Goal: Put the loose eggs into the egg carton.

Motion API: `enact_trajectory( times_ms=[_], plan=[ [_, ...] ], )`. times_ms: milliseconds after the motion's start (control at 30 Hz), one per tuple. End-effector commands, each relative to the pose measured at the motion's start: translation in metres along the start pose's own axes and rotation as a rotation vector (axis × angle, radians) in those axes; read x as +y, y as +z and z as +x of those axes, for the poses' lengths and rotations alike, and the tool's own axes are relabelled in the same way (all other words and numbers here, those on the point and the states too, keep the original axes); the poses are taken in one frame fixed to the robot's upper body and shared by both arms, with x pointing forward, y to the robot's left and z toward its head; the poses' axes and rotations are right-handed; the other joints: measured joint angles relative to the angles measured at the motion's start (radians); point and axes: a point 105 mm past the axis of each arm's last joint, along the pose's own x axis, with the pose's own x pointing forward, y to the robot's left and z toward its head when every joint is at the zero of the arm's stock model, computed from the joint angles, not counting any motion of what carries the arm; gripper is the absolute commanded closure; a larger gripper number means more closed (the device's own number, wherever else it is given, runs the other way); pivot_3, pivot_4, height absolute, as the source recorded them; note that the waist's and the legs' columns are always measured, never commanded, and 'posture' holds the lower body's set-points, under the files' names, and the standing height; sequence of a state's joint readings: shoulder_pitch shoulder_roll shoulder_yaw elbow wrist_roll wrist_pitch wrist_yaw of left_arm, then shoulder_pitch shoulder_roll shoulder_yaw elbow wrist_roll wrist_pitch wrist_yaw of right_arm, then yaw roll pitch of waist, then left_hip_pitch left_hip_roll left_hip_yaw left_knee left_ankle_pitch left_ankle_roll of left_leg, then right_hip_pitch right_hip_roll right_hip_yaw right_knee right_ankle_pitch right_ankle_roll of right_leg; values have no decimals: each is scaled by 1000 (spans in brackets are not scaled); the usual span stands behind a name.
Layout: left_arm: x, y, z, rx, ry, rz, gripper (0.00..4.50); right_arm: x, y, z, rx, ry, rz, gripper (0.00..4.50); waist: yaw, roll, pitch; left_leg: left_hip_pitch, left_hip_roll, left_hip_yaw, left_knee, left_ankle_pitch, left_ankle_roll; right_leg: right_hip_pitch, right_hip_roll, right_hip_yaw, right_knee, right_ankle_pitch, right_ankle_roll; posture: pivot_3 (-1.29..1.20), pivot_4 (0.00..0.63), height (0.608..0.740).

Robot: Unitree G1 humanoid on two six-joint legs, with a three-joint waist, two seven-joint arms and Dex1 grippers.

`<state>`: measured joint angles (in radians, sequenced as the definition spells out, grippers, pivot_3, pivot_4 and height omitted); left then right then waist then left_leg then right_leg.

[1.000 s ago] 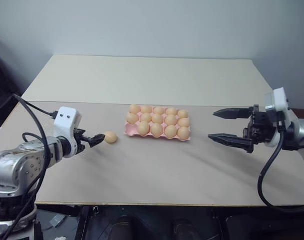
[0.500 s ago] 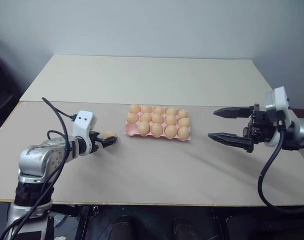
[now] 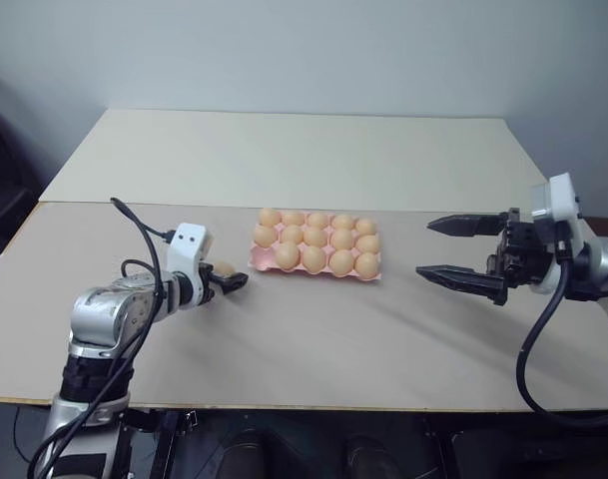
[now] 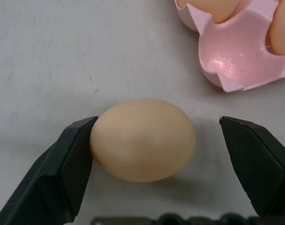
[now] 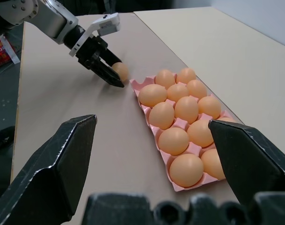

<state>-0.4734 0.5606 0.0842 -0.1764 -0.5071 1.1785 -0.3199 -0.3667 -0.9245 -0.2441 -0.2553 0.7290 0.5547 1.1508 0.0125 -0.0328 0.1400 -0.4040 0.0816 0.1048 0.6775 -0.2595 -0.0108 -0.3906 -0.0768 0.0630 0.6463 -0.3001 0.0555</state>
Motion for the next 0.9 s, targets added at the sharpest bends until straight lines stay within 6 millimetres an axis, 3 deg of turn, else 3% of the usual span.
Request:
enact_trajectory(
  times_ms=[33,300,400,567,767,900],
  plan=[
    [2,7,1,-26,19,14,19,1,12,-5,-13,-7,-42,0,0,0,0,0,0,0,0,0,0,0,0,0,0,0,0,0,150,740],
    [1,4,5,-22,19,6,19,1,12,-5,-11,-9,-43,0,0,0,0,0,0,0,0,0,0,0,0,0,0,0,0,0,150,740],
    [1,4,4,-22,19,5,609,2,12,-5,-10,-9,-43,0,0,0,0,0,0,0,0,0,0,0,0,0,0,0,0,0,150,740],
    [3,3,2,-26,26,4,2023,2,12,-5,-10,-10,-43,0,0,0,0,0,0,0,0,0,0,0,0,0,0,0,0,0,150,740],
    [5,5,-7,-61,34,6,2123,2,12,-5,-11,-8,-44,0,-1,0,0,0,0,0,0,0,0,0,0,0,0,0,0,0,150,740],
    [5,22,-23,-174,40,28,2125,2,12,-5,-11,-10,-46,0,-1,0,0,0,0,0,0,0,0,0,0,0,0,0,0,0,150,740]
  ],
)
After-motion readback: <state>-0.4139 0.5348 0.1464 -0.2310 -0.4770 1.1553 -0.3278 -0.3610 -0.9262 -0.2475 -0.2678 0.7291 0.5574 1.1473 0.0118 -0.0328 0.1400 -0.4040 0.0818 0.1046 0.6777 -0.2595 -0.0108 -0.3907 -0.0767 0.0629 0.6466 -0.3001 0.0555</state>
